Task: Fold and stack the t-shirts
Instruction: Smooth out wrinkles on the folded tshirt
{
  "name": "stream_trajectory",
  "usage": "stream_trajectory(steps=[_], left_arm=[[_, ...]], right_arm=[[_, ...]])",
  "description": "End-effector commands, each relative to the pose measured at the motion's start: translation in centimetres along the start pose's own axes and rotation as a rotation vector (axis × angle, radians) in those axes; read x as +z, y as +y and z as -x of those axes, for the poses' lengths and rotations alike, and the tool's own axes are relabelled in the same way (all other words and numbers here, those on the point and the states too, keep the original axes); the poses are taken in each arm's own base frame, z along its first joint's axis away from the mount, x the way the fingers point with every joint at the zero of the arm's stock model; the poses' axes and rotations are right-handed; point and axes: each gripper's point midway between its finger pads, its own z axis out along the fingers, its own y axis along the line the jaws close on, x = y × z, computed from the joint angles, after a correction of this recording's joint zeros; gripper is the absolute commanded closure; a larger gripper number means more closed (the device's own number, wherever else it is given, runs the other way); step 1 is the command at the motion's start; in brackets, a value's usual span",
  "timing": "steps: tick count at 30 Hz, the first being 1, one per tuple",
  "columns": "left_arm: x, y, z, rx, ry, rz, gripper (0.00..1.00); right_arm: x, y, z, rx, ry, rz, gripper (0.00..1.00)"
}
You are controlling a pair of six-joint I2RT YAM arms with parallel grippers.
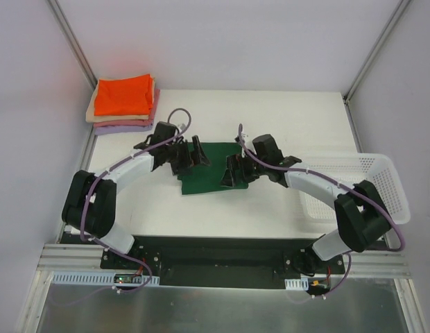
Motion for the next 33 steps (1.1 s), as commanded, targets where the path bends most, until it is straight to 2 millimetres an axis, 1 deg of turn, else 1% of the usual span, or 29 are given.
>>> stream_trajectory(steps=[1, 3, 7, 8, 9, 11, 12, 13, 15, 16, 19, 21, 22, 23, 25, 26, 27, 29, 33], left_arm=[[1.4, 1.7, -3.5, -0.050, 0.071, 0.041, 0.01], [1.8, 3.0, -4.8, -0.062, 0.106, 0.066, 0.01], [2.2, 6.3, -7.5, -0.087, 0.159, 0.144, 0.01], [2.2, 6.8, -8.1, -0.095, 0.171, 0.155, 0.01], [2.3, 7.2, -8.5, -0.099, 0.184, 0.159, 0.01], [2.2, 7.4, -8.9, -0.105, 0.193, 0.161, 0.01], [2.1, 7.2, -8.9, -0.101, 0.193, 0.155, 0.01], [1.9, 6.8, -8.7, -0.095, 0.185, 0.142, 0.01], [1.3, 5.7, -8.4, -0.082, 0.174, 0.104, 0.01], [0.9, 5.0, -8.2, -0.072, 0.164, 0.082, 0.01], [-0.8, 3.0, -7.3, -0.035, 0.118, 0.021, 0.01], [-1.9, 1.6, -6.7, 0.025, 0.085, -0.025, 0.01], [-2.4, 1.2, -6.3, 0.050, 0.062, -0.032, 0.01], [-2.8, 1.2, -5.8, 0.065, 0.039, -0.010, 0.01], [-3.4, 2.4, -4.7, 0.057, -0.008, 0.092, 0.01], [-3.5, 3.5, -4.3, 0.043, -0.012, 0.162, 0.01], [-3.6, 3.9, -3.6, 0.038, -0.022, 0.210, 0.01], [-3.6, 4.6, -2.3, 0.011, -0.040, 0.290, 0.01], [-2.1, 6.3, -0.8, -0.065, -0.032, 0.366, 0.01]], right_arm=[[1.7, -3.2, -2.4, 0.078, 0.037, -0.087, 0.04], [2.4, -4.2, -4.1, 0.111, 0.086, -0.114, 0.04], [2.6, -6.4, -7.8, 0.154, 0.155, -0.188, 0.04], [2.5, -6.8, -8.6, 0.162, 0.167, -0.205, 0.04], [2.4, -6.8, -9.3, 0.167, 0.181, -0.203, 0.04], [2.2, -6.6, -10.1, 0.170, 0.195, -0.186, 0.04], [2.0, -6.3, -10.0, 0.164, 0.193, -0.172, 0.04], [1.8, -5.9, -9.5, 0.150, 0.177, -0.161, 0.04], [0.8, -4.9, -8.1, 0.120, 0.133, -0.141, 0.04], [0.1, -4.1, -7.0, 0.097, 0.100, -0.127, 0.04], [-2.9, -2.0, -3.4, 0.027, -0.042, -0.120, 0.04], [-5.2, -1.9, -1.2, 0.013, -0.169, -0.183, 0.04], [-6.8, -1.7, 0.0, 0.000, -0.249, -0.212, 0.04], [-7.8, -1.9, 0.6, 0.005, -0.302, -0.241, 0.04], [-9.5, -2.2, 1.2, 0.020, -0.392, -0.286, 0.04], [-10.0, -2.5, 1.1, 0.028, -0.416, -0.305, 0.04], [-10.4, -2.8, 0.7, 0.038, -0.430, -0.317, 0.04], [-10.6, -2.4, 0.2, 0.022, -0.433, -0.291, 0.04], [-10.5, -1.9, -1.1, 0.013, -0.390, -0.254, 0.04]])
